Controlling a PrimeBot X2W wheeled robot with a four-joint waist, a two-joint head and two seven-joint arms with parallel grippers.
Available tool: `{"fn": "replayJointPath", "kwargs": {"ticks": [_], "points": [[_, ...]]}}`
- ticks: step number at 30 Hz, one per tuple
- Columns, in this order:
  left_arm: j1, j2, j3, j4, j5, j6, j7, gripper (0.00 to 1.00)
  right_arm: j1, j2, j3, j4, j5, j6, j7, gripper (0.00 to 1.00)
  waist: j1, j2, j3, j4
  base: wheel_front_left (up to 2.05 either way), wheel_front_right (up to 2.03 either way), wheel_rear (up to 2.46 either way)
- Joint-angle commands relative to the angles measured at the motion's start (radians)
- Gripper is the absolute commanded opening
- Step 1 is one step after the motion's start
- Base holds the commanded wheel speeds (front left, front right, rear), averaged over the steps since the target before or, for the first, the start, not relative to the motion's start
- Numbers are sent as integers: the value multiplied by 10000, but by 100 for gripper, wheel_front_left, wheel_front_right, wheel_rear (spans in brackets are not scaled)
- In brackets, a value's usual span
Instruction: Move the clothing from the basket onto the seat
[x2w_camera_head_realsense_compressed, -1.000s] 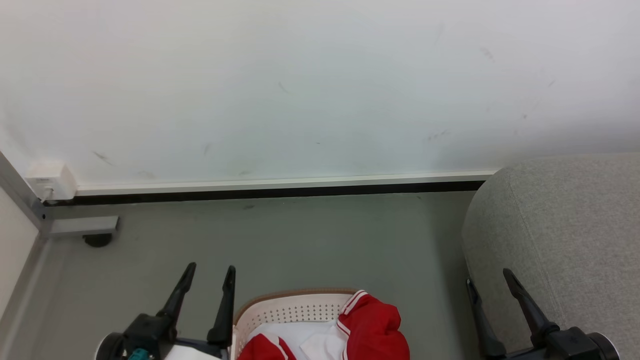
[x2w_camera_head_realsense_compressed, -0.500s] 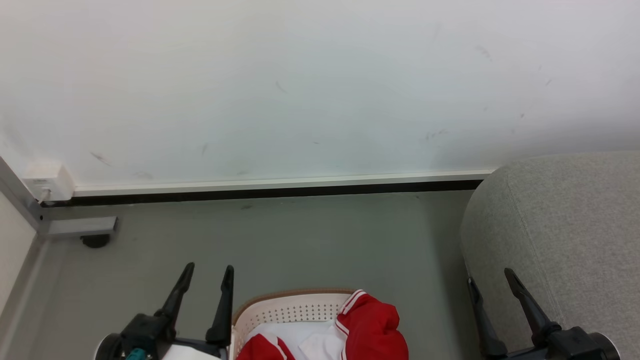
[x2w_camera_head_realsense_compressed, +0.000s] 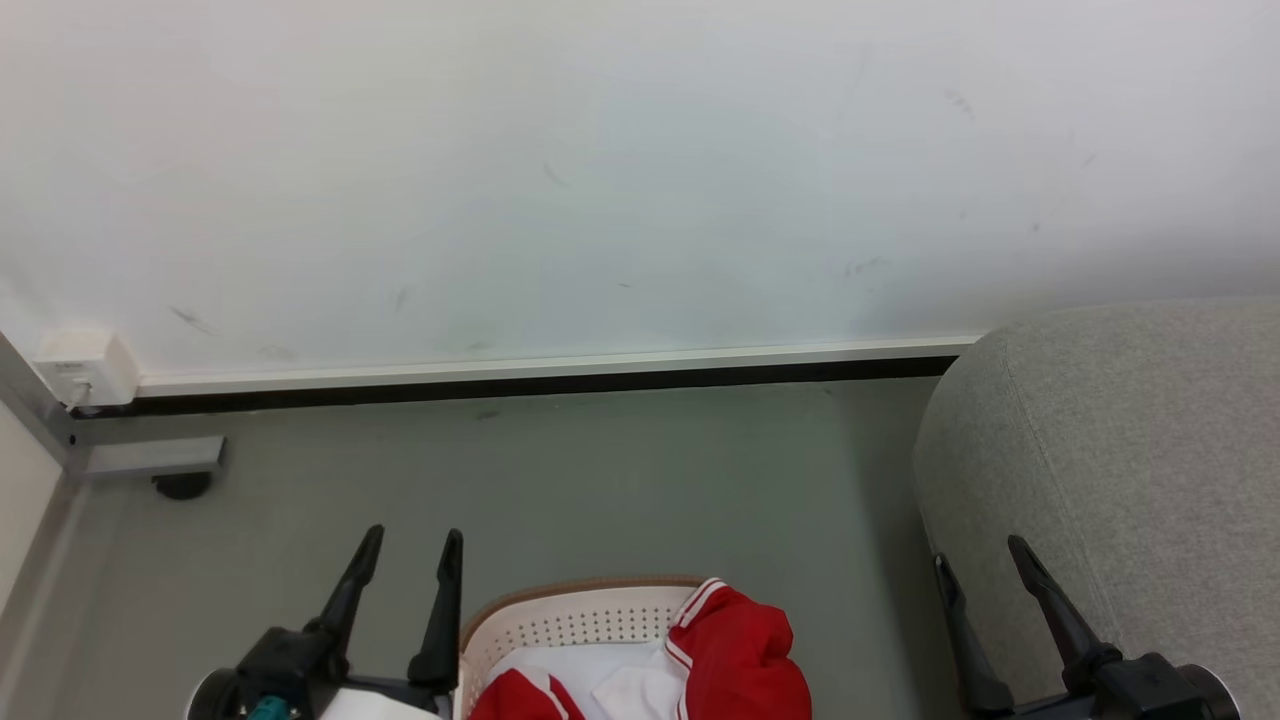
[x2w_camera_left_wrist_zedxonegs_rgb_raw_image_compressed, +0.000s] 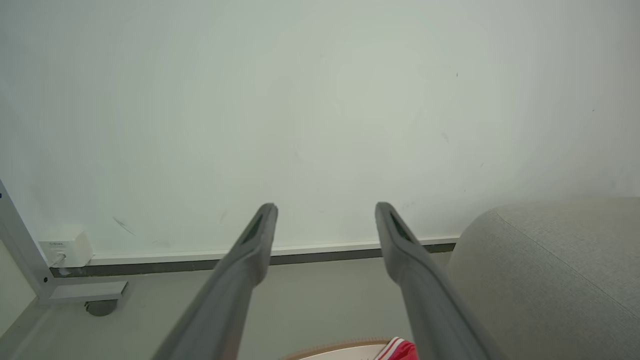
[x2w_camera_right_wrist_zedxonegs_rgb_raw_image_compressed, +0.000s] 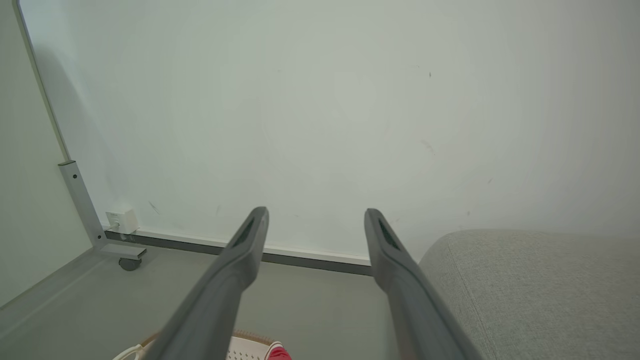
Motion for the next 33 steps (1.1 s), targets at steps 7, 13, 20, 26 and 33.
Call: {"fn": "replayJointPath", "kwargs": {"ticks": [7,13,20,26,33], "points": [[-31,65,39,75,-145,-3,-10,100,-12,-56,36,43,43,-21,0,100,0,0,90,-166,0,0,0],[-61,65,59,134,-46,-62,-9,100,-71,-55,83,-8,35,-21,0,100,0,0,318,-430,0,0,0],[-283,83,270,295,198,-203,-10,100,-297,-50,213,-165,64,-21,0,100,0,0,953,-942,0,0,0],[-550,433,84,783,489,-395,-9,100,-530,-52,286,-337,164,-21,0,100,0,0,1652,-1465,0,0,0],[-1096,1123,-354,2107,711,-502,-9,100,-822,-47,359,-609,262,-21,0,100,0,0,2511,-2008,0,0,0]]}}
